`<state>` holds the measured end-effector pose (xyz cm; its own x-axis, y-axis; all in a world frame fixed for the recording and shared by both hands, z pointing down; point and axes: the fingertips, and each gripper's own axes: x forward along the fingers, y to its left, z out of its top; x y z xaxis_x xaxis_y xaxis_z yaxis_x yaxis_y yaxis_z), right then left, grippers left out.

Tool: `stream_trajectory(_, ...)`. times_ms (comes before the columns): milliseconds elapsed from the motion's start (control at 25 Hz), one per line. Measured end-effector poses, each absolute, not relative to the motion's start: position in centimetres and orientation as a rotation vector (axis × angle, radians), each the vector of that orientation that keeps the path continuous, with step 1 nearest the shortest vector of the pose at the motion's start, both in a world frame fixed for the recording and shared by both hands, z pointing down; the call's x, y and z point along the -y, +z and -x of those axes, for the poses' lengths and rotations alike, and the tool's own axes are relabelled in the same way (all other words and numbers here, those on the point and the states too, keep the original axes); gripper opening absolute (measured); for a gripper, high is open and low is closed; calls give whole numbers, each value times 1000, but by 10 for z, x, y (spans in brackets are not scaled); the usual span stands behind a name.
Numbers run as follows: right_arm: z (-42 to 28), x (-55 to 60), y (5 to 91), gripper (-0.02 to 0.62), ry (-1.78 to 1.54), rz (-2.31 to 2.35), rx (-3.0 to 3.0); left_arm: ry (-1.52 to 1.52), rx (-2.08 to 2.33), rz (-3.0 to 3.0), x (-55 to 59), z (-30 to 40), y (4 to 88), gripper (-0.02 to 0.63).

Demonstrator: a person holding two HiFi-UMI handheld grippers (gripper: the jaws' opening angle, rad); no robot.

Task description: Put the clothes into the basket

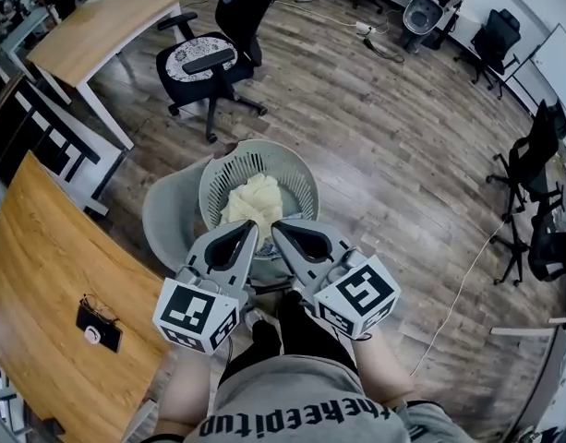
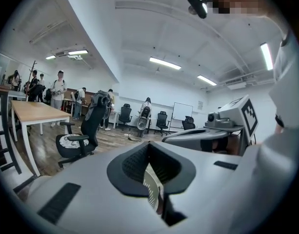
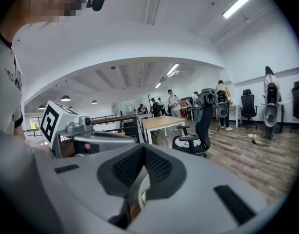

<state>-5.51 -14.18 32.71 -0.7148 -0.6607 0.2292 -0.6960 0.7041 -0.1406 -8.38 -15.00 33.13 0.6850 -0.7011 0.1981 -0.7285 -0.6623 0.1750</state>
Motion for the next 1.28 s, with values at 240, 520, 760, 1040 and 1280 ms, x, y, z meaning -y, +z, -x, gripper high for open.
stream_trajectory(240,53,130,313,8,291,-1144,2765,125,1123,-2714,138,80,315,14)
stream_trajectory(520,52,117,302,8,264,-1190,2782,56,1081,-2770,124,80,297,14)
stream_trajectory(760,52,108,289,8,228,-1214,2802,41,1062,-2810,115,78,289,14)
stream_trajectory(1040,58,101,282,8,196,-1215,2798,2,1027,-2850,107,79,279,14)
stream_trajectory(1280,63,99,278,8,171,-1214,2803,-28,1004,-2861,105,83,276,14)
